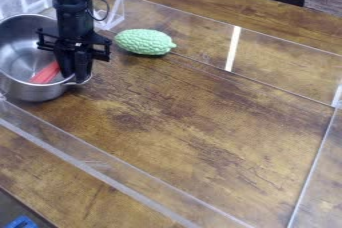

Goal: Move the pink spoon to the right

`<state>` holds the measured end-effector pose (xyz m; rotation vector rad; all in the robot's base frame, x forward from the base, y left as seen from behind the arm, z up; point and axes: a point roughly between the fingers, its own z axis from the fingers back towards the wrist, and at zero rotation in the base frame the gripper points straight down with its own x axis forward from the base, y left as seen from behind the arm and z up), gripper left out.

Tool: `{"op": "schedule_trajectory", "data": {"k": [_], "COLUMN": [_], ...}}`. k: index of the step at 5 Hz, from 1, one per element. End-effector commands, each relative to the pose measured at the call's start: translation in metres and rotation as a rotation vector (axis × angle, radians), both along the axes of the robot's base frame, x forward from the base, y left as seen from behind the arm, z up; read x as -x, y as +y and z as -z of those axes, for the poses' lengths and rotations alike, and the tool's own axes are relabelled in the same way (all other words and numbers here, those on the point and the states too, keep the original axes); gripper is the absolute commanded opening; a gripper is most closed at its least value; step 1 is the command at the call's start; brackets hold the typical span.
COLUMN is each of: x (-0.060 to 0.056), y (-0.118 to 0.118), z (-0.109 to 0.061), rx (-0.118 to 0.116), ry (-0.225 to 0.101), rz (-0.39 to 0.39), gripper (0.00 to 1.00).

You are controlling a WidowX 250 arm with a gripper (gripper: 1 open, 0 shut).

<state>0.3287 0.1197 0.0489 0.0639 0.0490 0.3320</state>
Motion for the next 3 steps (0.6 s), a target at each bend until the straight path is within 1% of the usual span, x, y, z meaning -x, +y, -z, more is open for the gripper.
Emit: {"op": "schedule_trajectory", "data": {"k": [1,2,3], "x": [-0.012,-0.015,-0.021], "y": [-0.012,-0.022,-0.04], "z": [-0.036,-0.045,-0.055], "rx": [-0.039,-0.052,-0.066], "ry": [-0.09,-0.097,-0.108], "rz": [0.027,0.041,0.06], "gripper": [0.0,0.0,0.0]}}
